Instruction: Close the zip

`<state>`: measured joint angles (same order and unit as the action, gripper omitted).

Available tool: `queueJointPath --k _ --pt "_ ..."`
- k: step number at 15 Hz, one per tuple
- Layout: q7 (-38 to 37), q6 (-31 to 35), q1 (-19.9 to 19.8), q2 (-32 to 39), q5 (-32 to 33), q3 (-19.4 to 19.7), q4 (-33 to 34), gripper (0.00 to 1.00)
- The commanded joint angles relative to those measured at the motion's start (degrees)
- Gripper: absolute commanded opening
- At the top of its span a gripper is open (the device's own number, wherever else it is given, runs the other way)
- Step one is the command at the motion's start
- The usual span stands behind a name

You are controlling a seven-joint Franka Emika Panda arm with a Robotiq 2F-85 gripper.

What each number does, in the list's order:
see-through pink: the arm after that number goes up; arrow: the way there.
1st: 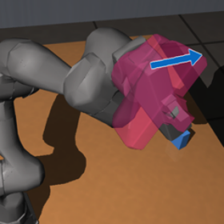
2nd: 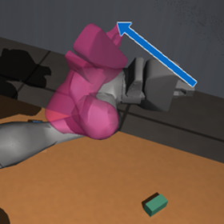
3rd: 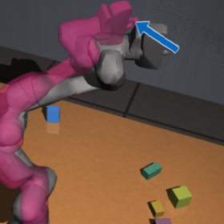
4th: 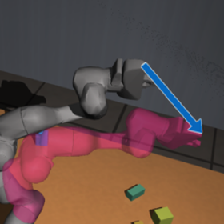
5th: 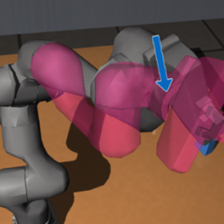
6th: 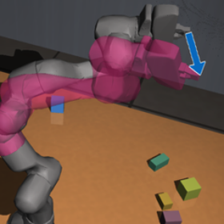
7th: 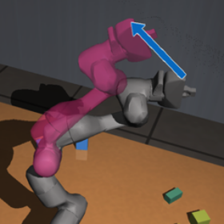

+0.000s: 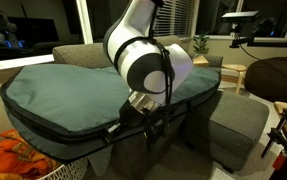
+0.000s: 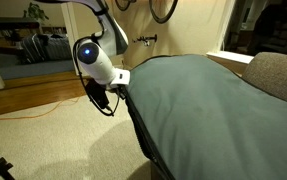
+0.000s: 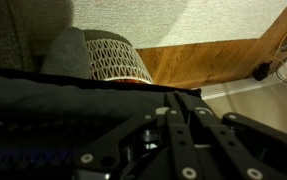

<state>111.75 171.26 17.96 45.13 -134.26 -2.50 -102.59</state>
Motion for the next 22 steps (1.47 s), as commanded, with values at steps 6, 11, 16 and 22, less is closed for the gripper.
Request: queueJointPath --k 6,11,16,22 --pt "1.56 -2.4 -0.86 -3.88 -6.77 3.09 -4.8 0.05" --pt "2.94 -4.55 -0.75 -4.96 -10.2 4.35 -7.22 0.05" --pt "3.1 -7.59 -1.44 -5.83 -10.04 4.95 -9.59 0.05" --pt "2.81 -8.34 -1.95 -7.11 -9.48 7.44 -13.25 0.05"
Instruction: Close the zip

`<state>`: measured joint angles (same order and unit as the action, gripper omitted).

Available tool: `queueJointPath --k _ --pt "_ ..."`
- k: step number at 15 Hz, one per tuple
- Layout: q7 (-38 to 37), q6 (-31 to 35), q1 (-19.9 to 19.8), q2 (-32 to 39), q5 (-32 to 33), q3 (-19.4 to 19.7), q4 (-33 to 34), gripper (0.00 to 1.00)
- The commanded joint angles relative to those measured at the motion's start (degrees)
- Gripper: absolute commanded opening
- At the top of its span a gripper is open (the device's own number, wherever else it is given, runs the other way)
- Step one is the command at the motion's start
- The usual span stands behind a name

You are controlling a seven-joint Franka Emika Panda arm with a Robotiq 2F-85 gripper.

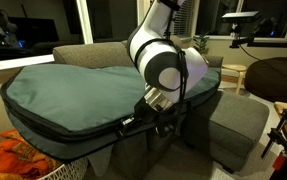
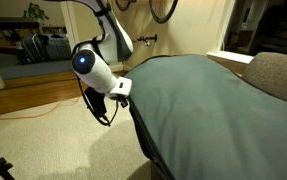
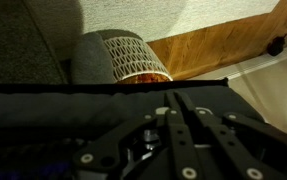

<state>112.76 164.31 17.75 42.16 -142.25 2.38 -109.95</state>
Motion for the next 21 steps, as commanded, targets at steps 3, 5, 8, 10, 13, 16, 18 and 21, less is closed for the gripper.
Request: queueJointPath --k 3,5,8,10,13,16,18,21 --pt "1.58 -1.91 -1.9 -4.58 -1.29 3.71 -7.37 0.05" --pt "1.48 -2.36 -2.1 -4.9 -1.19 4.22 -8.27 0.05" --pt "1.44 -2.86 -2.2 -5.04 -1.2 5.23 -9.32 0.05" --pt "1.38 -3.32 -2.28 -5.11 -1.13 5.82 -9.88 0.05" --pt "1.26 -4.61 -2.38 -5.23 -0.97 6.35 -10.53 0.05" --pt "0.95 -5.55 -2.76 -5.38 -0.63 6.63 -11.22 0.05" --pt "0.88 -6.41 -2.94 -5.51 -0.53 6.92 -11.85 0.05" --pt "0.74 -6.75 -3.23 -5.6 -0.38 7.86 -12.73 0.05"
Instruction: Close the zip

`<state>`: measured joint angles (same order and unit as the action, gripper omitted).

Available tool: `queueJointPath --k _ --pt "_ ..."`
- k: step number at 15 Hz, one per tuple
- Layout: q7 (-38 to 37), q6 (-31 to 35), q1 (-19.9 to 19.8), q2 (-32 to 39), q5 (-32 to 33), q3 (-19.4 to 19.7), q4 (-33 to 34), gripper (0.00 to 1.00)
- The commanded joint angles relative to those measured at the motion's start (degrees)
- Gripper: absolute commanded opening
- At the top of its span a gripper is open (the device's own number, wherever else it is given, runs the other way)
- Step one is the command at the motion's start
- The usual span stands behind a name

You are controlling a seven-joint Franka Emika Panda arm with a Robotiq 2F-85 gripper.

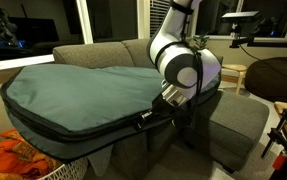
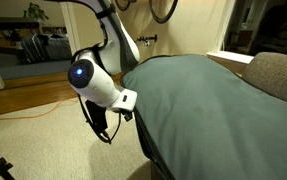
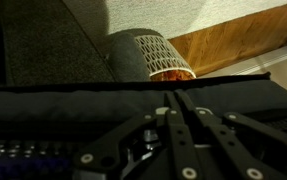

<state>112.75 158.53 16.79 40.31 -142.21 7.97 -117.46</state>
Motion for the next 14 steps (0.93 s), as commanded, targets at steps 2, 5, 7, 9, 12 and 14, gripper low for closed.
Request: queueJointPath --k 2,5,7,9,12,14 --pt "0.6 -1.07 -2.85 -3.95 -0.2 2.78 -5.97 0.05" --pt "0.32 -1.35 -3.64 -4.06 0.12 3.1 -6.71 0.05" --pt "0.16 -1.59 -4.08 -4.09 0.31 3.32 -7.16 0.05" --pt "0.11 -2.04 -4.65 -4.11 0.44 3.49 -7.58 0.05" --pt "-1.49 -4.06 -3.51 -4.04 1.34 5.28 -8.31 0.05" --pt "-1.38 -5.12 -3.87 -4.02 1.36 5.52 -8.79 0.05"
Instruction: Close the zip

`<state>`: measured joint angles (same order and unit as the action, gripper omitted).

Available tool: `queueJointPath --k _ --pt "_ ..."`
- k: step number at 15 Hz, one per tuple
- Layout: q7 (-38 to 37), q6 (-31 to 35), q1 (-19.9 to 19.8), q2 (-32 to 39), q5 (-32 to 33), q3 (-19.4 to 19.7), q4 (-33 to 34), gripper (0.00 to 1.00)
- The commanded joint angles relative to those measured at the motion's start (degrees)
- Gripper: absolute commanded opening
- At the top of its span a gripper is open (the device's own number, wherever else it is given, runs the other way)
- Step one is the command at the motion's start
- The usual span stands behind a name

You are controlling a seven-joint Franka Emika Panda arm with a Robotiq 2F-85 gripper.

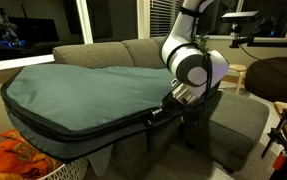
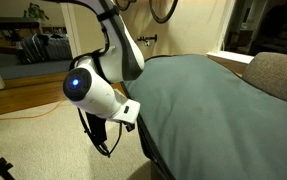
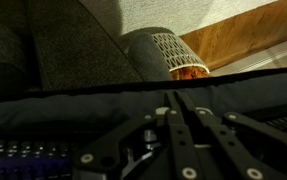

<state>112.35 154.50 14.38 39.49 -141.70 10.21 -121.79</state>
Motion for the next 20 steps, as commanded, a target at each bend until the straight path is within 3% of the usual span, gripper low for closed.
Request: queueJointPath --k 1,20 --pt "-0.98 -1.57 -1.72 -3.27 0.96 3.46 -4.8 0.05" --pt "-2.27 -6.0 -6.34 -2.65 3.33 7.24 -8.76 0.05"
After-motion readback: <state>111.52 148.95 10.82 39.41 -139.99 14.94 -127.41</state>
